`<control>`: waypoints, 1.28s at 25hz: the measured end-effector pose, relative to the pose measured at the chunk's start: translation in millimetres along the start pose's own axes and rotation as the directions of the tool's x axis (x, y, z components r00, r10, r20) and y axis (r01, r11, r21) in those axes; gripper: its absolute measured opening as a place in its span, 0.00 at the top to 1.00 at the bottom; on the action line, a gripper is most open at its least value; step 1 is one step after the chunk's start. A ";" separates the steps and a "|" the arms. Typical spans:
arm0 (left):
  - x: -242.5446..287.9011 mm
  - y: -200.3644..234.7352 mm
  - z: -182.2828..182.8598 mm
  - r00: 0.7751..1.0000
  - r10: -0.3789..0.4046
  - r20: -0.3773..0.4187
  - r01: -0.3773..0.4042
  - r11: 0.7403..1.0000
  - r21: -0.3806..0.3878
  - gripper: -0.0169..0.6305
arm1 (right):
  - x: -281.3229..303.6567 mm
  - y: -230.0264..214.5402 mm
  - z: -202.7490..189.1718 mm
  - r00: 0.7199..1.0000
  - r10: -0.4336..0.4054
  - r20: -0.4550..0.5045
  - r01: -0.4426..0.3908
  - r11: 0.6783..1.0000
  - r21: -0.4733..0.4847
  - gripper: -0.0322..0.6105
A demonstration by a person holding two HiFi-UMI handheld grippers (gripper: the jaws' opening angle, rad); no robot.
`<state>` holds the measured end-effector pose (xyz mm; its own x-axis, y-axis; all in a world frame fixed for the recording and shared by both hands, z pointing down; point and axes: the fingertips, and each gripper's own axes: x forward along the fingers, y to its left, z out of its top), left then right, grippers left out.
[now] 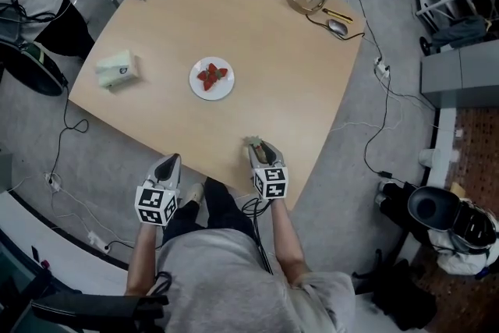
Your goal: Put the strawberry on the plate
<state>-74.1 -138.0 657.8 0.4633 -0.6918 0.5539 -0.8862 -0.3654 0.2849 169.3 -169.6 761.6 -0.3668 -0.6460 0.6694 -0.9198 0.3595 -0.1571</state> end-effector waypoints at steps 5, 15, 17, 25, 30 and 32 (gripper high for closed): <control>-10.4 9.2 5.0 0.999 0.031 0.027 -0.031 0.999 -0.014 0.95 | 6.9 10.0 24.3 0.999 0.022 0.027 -0.022 0.999 -0.031 0.72; -36.0 36.0 17.4 0.989 0.119 0.087 -0.115 0.992 -0.049 0.95 | 28.1 36.7 68.2 0.995 0.083 0.051 -0.078 0.992 -0.100 0.72; -41.0 41.6 17.9 0.986 0.137 0.094 -0.132 0.989 -0.059 0.95 | 32.9 41.7 77.3 0.994 0.096 0.055 -0.089 0.989 -0.118 0.72; -54.0 57.9 24.4 0.974 0.194 0.121 -0.183 0.979 -0.093 0.95 | 58.5 56.4 117.6 0.988 0.142 0.064 -0.128 0.975 -0.183 0.72; -55.4 61.4 27.4 0.968 0.216 0.128 -0.203 0.973 -0.105 0.95 | 77.2 62.8 137.2 0.984 0.166 0.062 -0.148 0.964 -0.220 0.72; -56.9 62.5 28.9 0.965 0.227 0.131 -0.213 0.971 -0.109 0.95 | 84.4 64.6 144.0 0.983 0.175 0.061 -0.156 0.960 -0.232 0.72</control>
<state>-155.7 -139.4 621.5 0.2468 -0.8323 0.4964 -0.9599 -0.1395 0.2433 58.9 -297.9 703.4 -0.5295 -0.6130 0.5864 -0.7934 0.6025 -0.0866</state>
